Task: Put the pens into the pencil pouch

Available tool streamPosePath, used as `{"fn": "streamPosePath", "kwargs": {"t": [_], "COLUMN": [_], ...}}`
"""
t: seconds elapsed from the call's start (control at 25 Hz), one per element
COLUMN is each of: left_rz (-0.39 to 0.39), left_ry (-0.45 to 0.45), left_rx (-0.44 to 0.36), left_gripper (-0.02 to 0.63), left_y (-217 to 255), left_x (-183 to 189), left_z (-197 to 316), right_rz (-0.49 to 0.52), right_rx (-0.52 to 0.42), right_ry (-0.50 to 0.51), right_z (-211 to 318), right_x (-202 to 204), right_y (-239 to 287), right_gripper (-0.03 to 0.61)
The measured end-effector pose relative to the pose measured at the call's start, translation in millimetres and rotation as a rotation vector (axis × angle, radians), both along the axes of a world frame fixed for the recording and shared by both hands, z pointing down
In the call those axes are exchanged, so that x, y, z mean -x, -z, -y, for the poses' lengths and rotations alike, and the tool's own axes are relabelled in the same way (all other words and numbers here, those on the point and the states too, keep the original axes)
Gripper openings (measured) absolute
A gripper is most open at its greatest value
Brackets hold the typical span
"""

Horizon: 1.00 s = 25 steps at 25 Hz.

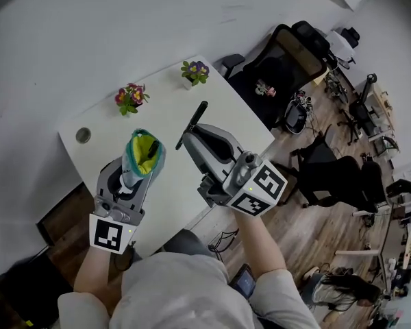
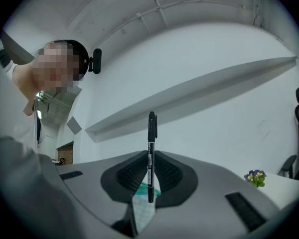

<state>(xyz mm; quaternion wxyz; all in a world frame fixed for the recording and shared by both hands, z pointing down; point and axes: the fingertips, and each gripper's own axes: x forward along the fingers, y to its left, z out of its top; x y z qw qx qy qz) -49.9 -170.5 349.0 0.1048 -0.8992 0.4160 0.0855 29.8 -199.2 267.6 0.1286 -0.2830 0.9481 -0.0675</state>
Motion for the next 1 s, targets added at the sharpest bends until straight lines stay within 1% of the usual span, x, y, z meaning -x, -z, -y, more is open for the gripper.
{"fn": "streamPosePath", "kwargs": {"t": [0.24, 0.48, 0.68, 1.0], "left_rz": [-0.002, 0.010, 0.000, -0.017], "left_ry": [-0.031, -0.050, -0.054, -0.052], "left_rx": [0.000, 0.012, 0.027, 0.032], "left_gripper": [0.160, 0.160, 0.160, 0.160], "left_y": [-0.5, -5.8, -7.8, -5.9], "left_x": [-8.0, -12.2, -12.7, -10.9], "left_z": [-0.2, -1.1, 0.0, 1.6], "right_rz": [0.028, 0.066, 0.029, -0.048], "right_rx": [-0.065, -0.065, -0.031, -0.020], "right_ry": [0.015, 0.056, 0.079, 0.063], "right_z": [-15.2, -24.7, -26.1, -24.7], "right_x": [11.6, 31.0, 52.6, 63.0], "right_y": [31.7, 37.3, 15.3, -7.7], "right_gripper": [0.057, 0.057, 0.057, 0.057]}}
